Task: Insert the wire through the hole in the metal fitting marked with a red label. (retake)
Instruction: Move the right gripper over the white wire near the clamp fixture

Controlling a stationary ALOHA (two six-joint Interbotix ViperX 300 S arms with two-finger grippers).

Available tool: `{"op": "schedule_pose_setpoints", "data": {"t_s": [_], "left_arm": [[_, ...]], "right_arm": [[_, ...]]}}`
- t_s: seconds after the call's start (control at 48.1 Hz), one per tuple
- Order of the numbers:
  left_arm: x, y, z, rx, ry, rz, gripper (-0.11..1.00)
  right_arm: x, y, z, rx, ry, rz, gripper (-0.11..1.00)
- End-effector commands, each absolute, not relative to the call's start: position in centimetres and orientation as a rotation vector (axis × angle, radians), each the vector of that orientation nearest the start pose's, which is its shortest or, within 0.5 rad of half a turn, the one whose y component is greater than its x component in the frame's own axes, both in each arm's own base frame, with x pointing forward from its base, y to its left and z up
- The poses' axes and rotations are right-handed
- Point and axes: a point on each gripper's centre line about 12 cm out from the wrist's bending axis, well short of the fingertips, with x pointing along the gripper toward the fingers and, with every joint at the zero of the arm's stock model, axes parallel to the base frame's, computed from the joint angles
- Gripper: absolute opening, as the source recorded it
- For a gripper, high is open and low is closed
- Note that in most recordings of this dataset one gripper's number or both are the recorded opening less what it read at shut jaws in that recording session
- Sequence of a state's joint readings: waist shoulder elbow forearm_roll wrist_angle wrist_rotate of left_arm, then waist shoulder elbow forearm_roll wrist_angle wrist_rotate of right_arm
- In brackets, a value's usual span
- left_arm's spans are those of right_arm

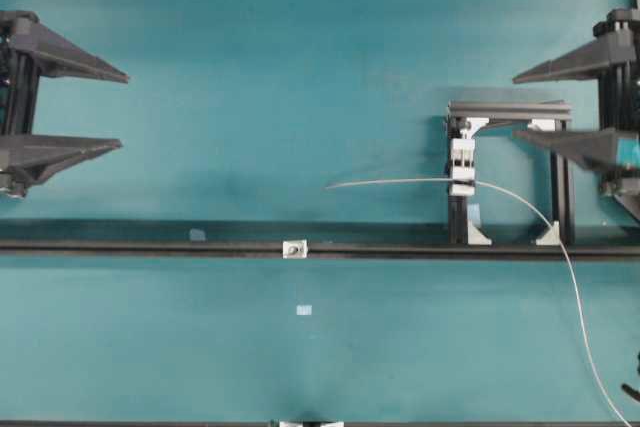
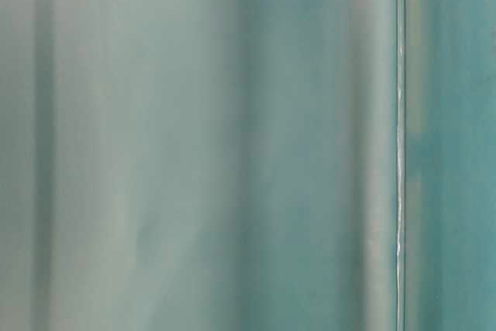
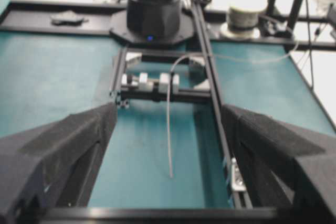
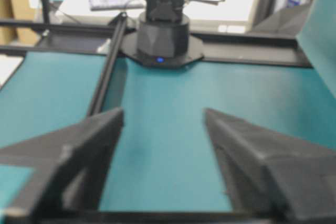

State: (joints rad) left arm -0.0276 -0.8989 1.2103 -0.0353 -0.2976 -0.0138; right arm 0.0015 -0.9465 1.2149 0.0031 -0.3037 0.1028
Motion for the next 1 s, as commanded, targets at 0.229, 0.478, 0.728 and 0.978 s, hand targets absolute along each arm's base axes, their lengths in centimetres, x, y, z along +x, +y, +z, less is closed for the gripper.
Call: {"op": "schedule_pose_setpoints", "data": {"t_s": [0.229,0.478,0.728,0.978], "left_arm": [[21.7,-0.3,25.5,-0.046,0.074,-0.007,0.60],[22.4,-0.3,23.0,-0.046,0.172,-0.005,0.61],[23.4,-0.3,22.1,-0.048,0.220,-0.003,0.60],[23.7,-0.3,21.3,-0.048,0.249,-0.002,0.60]], "right_arm": [[21.9,-0.1,26.1,0.116,0.055,-0.006,0.82],[23.2,0.0,23.8,0.176,0.157,-0.015,0.82],[23.9,0.3,22.8,0.177,0.206,-0.006,0.82],[24.8,0.4,21.6,0.177,0.258,-0.008,0.82]]}}
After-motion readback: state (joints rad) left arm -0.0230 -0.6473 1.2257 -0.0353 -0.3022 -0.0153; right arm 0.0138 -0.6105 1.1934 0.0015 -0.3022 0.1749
